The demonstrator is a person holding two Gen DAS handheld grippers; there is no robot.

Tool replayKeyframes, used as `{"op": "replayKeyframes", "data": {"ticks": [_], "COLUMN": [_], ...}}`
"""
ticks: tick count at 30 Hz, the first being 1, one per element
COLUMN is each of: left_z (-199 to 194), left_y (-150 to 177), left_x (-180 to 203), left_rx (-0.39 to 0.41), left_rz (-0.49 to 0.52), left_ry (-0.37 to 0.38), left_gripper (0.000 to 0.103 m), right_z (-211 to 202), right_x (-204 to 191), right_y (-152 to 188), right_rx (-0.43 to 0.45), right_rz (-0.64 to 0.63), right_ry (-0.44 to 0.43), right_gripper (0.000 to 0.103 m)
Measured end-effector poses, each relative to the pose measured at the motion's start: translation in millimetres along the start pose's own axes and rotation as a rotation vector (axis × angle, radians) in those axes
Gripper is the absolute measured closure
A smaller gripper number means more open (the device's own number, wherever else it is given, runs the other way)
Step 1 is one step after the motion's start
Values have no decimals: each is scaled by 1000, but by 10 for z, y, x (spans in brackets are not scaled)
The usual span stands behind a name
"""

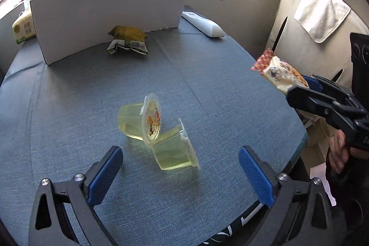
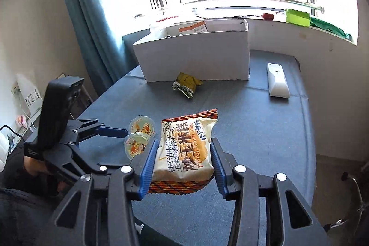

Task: Organize snacks
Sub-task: 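Grasp biscuit packet with right tool while left tool grasps a jelly cup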

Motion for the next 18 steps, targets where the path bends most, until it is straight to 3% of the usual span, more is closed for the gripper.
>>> {"op": "replayKeyframes", "data": {"ticks": [2,3,4,10,18], "left_z": [-2,-9,-22,-210,-776], "left_y": [-6,-1,3,38,-251], "left_x": [-36,-54,-69,-169,-468], "left_rx": [10,6,12,76,256], "left_rz": [-10,-10,-24,-62,-83], "left_ry": [-16,-27,1,-21,-84], "left_gripper": [27,61,70,70,70], "right_z": [-48,-55,-54,-10,42], "right_x": [9,10,6,-26,-155], "right_y": [23,37,45,78,-136], "right_rx": [11,8,8,1,42], "right_rz": [11,13,15,18,18], "right_ry": [6,3,-1,-12,-40], "right_gripper": [54,54,54,54,54]}}
Point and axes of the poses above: each gripper's, at about its wrist camera, not at the fingertips, and z roughly the way its jaws point, x to its right, y to its underside, the point moved 6 cm from there along z, roughly the way its jaws point, and after that the axes turned 11 degrees about z, right-handed, at the moved point
